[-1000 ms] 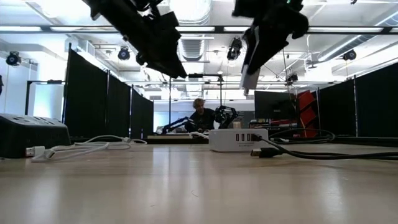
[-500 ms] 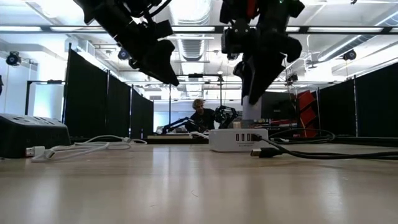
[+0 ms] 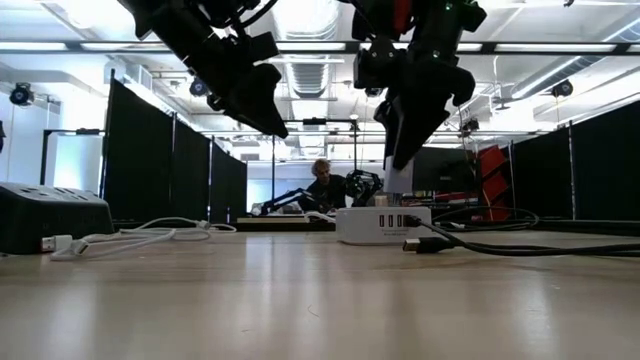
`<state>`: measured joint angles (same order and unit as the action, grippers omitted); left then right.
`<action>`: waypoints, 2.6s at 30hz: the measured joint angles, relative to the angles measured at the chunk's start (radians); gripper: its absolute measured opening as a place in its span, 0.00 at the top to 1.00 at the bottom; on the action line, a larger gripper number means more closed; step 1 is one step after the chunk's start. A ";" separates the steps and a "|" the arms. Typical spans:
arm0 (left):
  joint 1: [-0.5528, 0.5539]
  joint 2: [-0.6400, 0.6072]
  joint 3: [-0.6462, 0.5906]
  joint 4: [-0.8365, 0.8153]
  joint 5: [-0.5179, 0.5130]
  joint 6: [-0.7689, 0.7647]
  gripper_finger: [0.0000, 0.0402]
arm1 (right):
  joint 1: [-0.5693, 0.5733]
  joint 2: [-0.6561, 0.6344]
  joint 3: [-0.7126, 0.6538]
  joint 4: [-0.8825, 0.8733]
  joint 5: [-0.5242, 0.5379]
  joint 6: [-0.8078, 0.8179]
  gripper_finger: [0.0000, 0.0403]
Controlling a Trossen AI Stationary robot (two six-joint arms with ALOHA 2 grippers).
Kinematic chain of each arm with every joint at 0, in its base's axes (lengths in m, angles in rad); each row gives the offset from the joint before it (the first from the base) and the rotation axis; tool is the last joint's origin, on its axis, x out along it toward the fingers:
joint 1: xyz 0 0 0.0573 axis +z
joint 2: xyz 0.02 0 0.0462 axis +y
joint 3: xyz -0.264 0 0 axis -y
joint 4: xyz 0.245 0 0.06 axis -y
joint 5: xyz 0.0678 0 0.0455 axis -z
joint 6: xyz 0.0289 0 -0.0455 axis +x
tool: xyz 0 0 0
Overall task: Insert USB
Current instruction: Insert the white charger adapter into the white outlet extension
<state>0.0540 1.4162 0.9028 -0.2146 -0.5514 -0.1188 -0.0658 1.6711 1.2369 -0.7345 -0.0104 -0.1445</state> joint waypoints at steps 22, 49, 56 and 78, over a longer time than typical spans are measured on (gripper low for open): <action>0.000 0.000 0.000 0.004 0.002 -0.003 0.35 | -0.009 0.000 -0.003 0.122 -0.051 -0.030 0.53; 0.000 0.000 0.000 0.008 0.003 -0.011 0.35 | -0.012 0.045 0.019 0.080 -0.033 -0.031 0.53; 0.000 0.000 0.000 0.009 0.003 -0.011 0.35 | -0.011 0.045 0.043 0.033 -0.042 -0.031 0.53; 0.000 0.000 0.000 0.008 0.003 -0.011 0.35 | -0.011 0.044 0.044 0.006 -0.041 -0.024 0.53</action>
<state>0.0540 1.4158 0.9028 -0.2062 -0.5488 -0.1299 -0.0769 1.7153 1.2808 -0.7288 -0.0517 -0.1680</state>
